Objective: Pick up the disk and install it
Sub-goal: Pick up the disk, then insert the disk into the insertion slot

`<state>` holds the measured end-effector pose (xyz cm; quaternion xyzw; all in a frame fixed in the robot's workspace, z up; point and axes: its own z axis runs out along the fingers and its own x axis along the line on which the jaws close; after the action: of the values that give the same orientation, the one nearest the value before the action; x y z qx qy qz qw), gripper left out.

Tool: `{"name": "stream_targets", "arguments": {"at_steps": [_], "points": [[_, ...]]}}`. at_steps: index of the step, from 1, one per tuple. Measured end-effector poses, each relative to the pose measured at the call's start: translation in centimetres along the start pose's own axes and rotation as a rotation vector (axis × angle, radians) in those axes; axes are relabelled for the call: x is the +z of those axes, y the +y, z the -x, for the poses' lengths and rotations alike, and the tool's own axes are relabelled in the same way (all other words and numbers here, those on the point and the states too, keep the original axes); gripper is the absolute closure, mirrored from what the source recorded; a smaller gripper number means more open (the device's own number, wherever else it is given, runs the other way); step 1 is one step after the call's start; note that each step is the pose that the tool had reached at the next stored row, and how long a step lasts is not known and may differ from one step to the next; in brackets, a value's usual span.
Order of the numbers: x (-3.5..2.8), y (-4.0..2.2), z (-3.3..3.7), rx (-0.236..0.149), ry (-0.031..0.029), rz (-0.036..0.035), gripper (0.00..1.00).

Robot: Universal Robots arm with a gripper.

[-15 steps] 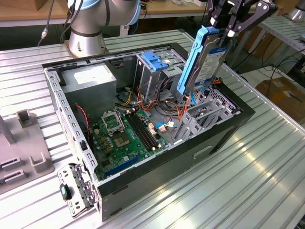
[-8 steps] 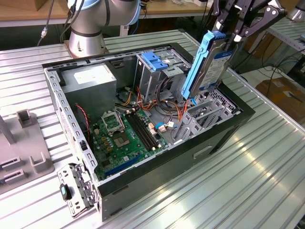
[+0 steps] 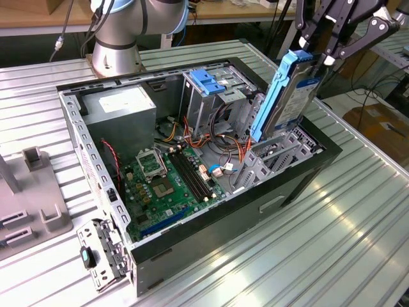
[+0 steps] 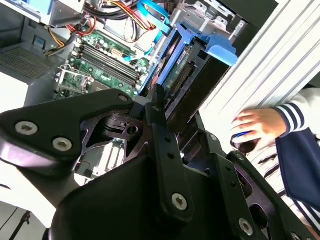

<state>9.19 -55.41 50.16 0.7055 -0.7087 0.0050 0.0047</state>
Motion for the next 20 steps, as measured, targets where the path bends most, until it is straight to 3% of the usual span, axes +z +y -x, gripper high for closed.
{"name": "stream_targets", "arguments": {"at_steps": [5,10,16,20], "points": [[0.56,0.0,-0.6,0.0,-0.0001,0.0,0.65],[1.01,-0.17,-0.7,0.0,0.0,0.0,0.65],[1.2,-0.74,-0.7,0.0,-0.0002,-0.0001,0.65],[1.59,-1.77,-0.68,0.0,0.0,0.0,0.65]]}}
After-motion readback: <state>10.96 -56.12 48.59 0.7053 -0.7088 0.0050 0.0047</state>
